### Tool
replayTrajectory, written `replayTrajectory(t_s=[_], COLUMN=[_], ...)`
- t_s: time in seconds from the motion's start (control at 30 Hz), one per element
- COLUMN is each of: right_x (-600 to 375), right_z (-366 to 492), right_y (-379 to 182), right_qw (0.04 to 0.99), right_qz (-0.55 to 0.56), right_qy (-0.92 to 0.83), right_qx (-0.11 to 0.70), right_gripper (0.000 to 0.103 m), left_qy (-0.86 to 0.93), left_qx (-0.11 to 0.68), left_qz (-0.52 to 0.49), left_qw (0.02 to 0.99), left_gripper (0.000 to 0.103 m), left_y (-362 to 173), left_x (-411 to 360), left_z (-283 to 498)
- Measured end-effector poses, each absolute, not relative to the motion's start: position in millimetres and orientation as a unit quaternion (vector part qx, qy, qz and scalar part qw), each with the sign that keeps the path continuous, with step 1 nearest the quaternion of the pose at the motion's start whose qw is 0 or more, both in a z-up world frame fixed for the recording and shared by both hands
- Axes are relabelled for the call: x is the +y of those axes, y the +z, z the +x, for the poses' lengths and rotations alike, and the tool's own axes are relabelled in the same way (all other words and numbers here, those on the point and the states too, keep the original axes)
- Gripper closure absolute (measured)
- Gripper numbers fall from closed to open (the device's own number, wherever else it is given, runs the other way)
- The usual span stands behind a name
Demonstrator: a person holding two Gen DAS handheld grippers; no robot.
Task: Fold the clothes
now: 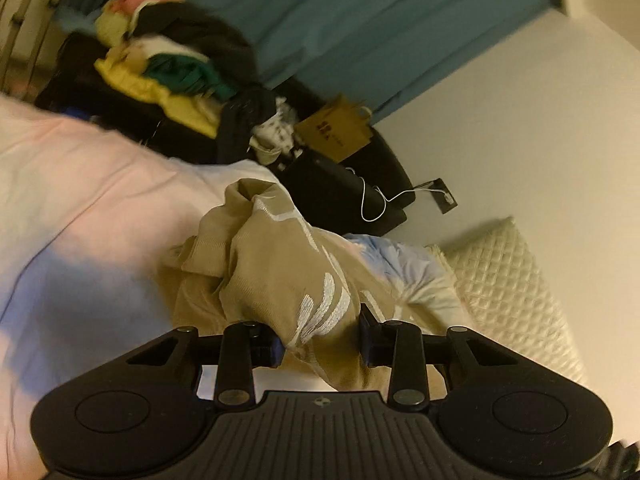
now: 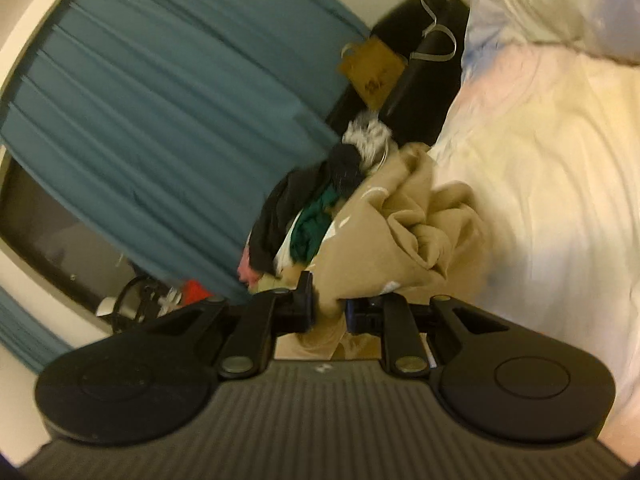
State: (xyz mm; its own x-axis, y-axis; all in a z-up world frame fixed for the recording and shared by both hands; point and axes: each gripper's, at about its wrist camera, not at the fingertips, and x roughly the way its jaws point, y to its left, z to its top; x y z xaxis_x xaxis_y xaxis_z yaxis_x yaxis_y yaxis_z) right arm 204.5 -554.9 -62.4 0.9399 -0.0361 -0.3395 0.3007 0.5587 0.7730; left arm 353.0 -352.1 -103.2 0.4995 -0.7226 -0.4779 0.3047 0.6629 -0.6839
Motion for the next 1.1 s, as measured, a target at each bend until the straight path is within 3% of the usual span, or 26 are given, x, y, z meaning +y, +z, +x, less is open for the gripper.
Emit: replayTrajectory(t_s=[0.13,0.27,0.4,0.5,0.57,0.67,0.8,0.97,1.07,1.1], right_x=[-555.1,-550.3,-548.5,-553.8,-553.0,-542.8,-526.5,-504.0,-481.2,-472.4], right_z=[193.2,172.7,156.0,153.0,149.7,142.8,119.3,87.9,67.0,56.1], right_y=[-141.4,-230.7,-257.9,-251.7,-242.2,-216.4,-178.5,-119.5,-86.1,-75.3], right_qw=[0.873,0.835,0.819,0.806,0.801,0.807,0.832,0.873,0.898,0.906], right_qz=[0.430,0.459,0.484,0.496,0.490,0.462,0.431,0.371,0.327,0.314], right_qy=[-0.123,-0.142,-0.143,-0.147,-0.157,-0.169,-0.154,-0.139,-0.131,-0.127], right_qx=[0.195,0.269,0.274,0.286,0.307,0.327,0.315,0.284,0.264,0.253], right_gripper=[0.084,0.084,0.083,0.082,0.081,0.081,0.081,0.081,0.059,0.041], left_qy=[-0.318,-0.298,-0.306,-0.294,-0.283,-0.291,-0.301,-0.308,-0.301,-0.296], left_qx=[0.409,0.478,0.466,0.470,0.479,0.466,0.418,0.363,0.330,0.316], left_qz=[-0.173,-0.153,-0.118,-0.090,-0.069,-0.049,-0.027,-0.013,-0.011,-0.008], left_qw=[0.838,0.812,0.822,0.828,0.828,0.834,0.857,0.879,0.895,0.902], left_gripper=[0.067,0.066,0.061,0.054,0.039,0.025,0.019,0.005,0.000,0.000], left_y=[-170.2,-260.1,-265.9,-249.6,-240.3,-211.8,-161.5,-103.8,-70.7,-60.7], left_x=[-355.2,-341.4,-342.5,-348.4,-350.6,-334.2,-319.2,-294.6,-278.7,-272.1], left_z=[320.2,296.8,277.1,273.8,283.9,265.8,239.1,197.0,167.9,156.5])
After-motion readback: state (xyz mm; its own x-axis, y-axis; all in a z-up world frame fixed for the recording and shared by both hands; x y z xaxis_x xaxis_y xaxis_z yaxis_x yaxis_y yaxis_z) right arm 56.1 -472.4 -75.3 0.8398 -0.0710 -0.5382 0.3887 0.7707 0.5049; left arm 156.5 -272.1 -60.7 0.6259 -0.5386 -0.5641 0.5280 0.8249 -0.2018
